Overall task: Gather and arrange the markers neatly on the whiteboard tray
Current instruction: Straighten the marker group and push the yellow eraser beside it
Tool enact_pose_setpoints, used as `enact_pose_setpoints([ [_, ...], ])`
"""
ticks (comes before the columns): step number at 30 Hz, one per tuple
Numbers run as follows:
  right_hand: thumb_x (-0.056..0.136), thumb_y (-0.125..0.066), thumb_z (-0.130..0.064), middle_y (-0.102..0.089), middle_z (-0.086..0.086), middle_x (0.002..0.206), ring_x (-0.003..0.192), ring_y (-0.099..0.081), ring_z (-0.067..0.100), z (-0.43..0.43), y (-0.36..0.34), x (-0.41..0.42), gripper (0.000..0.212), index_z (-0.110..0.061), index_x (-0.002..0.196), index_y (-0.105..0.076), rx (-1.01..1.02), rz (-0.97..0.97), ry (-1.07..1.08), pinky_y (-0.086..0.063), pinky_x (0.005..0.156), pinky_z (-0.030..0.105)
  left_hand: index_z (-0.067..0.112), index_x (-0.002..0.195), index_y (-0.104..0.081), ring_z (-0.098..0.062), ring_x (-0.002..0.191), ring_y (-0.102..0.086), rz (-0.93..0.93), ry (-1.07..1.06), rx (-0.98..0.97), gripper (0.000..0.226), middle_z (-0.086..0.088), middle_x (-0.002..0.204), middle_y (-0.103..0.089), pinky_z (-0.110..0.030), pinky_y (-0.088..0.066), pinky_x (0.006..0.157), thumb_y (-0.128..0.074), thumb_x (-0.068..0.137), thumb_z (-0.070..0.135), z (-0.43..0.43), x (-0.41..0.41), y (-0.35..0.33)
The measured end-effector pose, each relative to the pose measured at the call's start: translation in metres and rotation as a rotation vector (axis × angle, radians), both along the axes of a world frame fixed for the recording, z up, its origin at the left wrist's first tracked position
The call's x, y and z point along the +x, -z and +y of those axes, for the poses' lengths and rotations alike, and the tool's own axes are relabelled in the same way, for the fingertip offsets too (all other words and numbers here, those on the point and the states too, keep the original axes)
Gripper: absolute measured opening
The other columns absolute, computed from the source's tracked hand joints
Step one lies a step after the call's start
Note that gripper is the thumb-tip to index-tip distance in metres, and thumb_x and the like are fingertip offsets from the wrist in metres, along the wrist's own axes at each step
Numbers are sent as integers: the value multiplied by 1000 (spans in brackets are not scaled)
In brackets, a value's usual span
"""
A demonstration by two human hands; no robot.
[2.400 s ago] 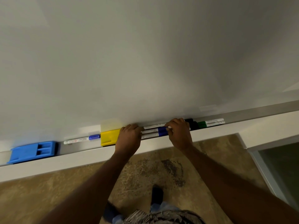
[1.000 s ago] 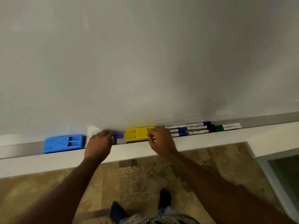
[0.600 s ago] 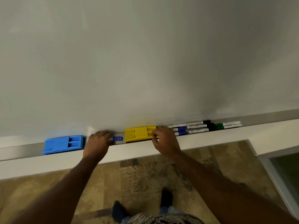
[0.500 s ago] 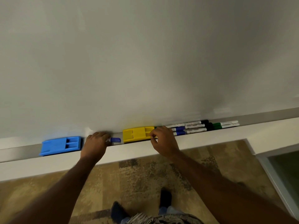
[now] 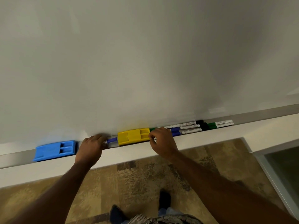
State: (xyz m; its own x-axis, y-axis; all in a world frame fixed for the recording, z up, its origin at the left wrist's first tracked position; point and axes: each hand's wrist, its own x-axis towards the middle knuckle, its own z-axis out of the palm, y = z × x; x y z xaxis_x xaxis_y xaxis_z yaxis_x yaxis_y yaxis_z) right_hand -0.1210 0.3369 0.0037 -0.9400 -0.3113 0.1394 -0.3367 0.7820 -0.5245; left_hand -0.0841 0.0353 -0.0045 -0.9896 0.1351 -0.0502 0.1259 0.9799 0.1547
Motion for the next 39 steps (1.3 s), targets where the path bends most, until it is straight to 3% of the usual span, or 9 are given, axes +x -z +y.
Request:
enact_pose_setpoints([
  [5,82,-63,-17,-69,1,84,84,-58,20,3,3,-1,7,-15,87,-69,-3,15,-6,-46,78,40,19,108,-58,-18,71,-59,43,-26,99,23,-3,105,-60,-34,-51,64,-64,86,13,-5,8,0],
  [9,83,-64,-15,-69,2,84,81,-57,18,1,3,-1,6,-12,86,-69,-100,-14,-18,-49,75,39,14,113,-56,-21,74,-56,152,74,197,26,-6,109,-56,-34,-48,65,-41,97,27,10,12,-9],
  [15,91,-62,-33,-69,7,76,62,-63,11,-7,-9,2,14,-20,89,-67,-665,-451,172,-53,57,28,9,111,-63,-27,74,-57,247,261,255,30,-9,104,-60,-33,-46,62,-43,96,26,89,-8,-37],
  [19,89,-67,-22,-70,2,80,57,-65,9,14,-16,-3,6,-24,94,-65,-860,-554,288,-53,52,20,9,109,-64,-31,73,-60,182,301,258,20,-10,104,-60,-36,-48,60,-61,90,15,145,-24,-43],
  [23,86,-70,-12,-70,2,87,65,-71,9,52,-20,-6,18,-15,102,-64,-972,-570,468,-57,59,21,15,118,-61,-31,79,-62,98,302,329,27,-7,110,-58,-38,-52,60,-60,91,19,188,-38,-47],
  [29,90,-63,-9,-68,8,80,70,-66,19,125,-26,-22,5,-13,92,-65,-1179,-538,702,-58,62,27,19,125,-57,-23,93,-62,55,230,399,31,-1,117,-59,-33,-51,70,-54,94,25,231,-56,-38],
  [34,91,-61,-4,-68,1,63,52,-63,9,200,-24,-49,14,-7,105,-62,-1184,-377,879,-55,50,23,21,125,-57,-21,97,-63,54,204,410,34,-1,119,-61,-34,-55,75,-58,92,25,249,-66,-31],
  [36,90,-61,-1,-63,8,68,48,-59,10,229,-23,-60,17,-7,106,-57,-1137,-310,927,-50,46,21,22,122,-59,-20,95,-63,73,180,402,32,1,115,-64,-34,-54,74,-60,90,25,250,-67,-28],
  [39,88,-65,-4,-61,21,89,56,-57,21,264,-16,-74,25,-9,106,-49,-1081,-262,1010,-49,53,29,22,119,-61,-19,92,-64,85,141,384,30,2,109,-66,-32,-54,72,-63,88,25,248,-66,-23],
])
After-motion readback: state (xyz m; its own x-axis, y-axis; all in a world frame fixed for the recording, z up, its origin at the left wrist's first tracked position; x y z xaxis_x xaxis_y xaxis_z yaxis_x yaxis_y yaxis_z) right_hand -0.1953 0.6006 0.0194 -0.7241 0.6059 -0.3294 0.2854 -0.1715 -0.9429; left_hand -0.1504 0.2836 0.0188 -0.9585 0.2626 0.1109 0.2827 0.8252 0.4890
